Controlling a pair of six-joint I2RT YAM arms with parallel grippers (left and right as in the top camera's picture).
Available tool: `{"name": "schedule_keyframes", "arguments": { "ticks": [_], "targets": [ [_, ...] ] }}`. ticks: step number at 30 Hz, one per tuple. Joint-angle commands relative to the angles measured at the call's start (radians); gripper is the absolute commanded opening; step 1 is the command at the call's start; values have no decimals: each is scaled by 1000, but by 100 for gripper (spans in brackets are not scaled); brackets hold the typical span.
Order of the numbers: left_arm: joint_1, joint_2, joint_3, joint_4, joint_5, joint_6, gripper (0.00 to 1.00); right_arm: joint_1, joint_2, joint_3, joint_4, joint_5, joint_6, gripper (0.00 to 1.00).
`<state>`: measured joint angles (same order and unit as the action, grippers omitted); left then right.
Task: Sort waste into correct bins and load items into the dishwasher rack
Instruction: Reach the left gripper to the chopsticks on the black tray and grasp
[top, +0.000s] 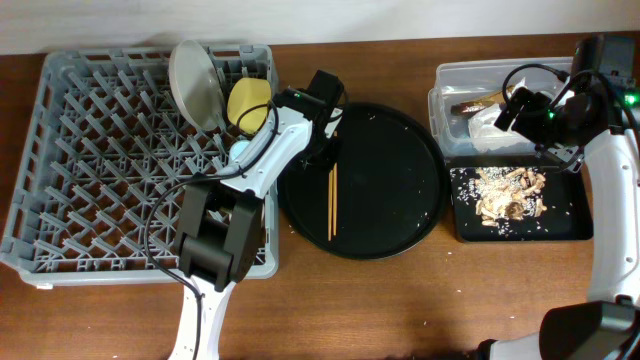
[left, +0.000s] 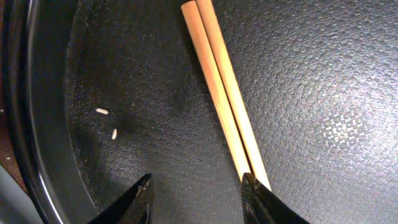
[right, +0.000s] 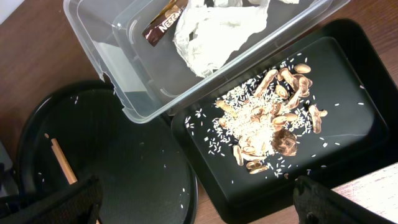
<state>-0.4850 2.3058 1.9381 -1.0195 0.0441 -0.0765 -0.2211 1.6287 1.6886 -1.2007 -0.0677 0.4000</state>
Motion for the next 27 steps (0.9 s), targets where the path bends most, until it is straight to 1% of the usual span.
{"name": "schedule_keyframes", "arguments": {
  "ticks": [1,4,6,7,10,11,15,17,19,20,22,27],
  "targets": [
    [1,-6,-19,10,-14,-14,44,-2,-1,10,0,16,-2,98],
    [-13,-6,-19,9,-32,-13,44,-2,-1,10,0,17,-2,98],
    [-34,-6,-19,5,-103,-13,43,-2,-1,10,0,17,-2,98],
    [-64,-6,-19,3,-163,-13,43,-2,-1,10,0,16,-2,98],
    [-121,-6,-20,7,-272,-14,43,-2,-1,10,0,16,-2,99],
    [-129,-4,-20,10,-315,-43,43,-2,-1,10,0,16,-2,98],
    [-127,17,-20,13,-315,-74,43,-2,-1,10,0,16,-2,98],
    [-127,37,-20,13,-314,-126,42,-2,-1,10,0,16,-2,98],
    [-127,40,-20,14,-315,-133,43,-2,-1,10,0,16,-2,99],
    [-127,40,-20,16,-314,-133,43,-2,-1,10,0,17,-2,98],
    [-127,51,-20,26,-314,-133,51,-2,-1,10,0,16,-2,98],
    [-127,66,-20,47,-311,-133,52,-2,-1,10,0,17,-2,99]
  ]
}}
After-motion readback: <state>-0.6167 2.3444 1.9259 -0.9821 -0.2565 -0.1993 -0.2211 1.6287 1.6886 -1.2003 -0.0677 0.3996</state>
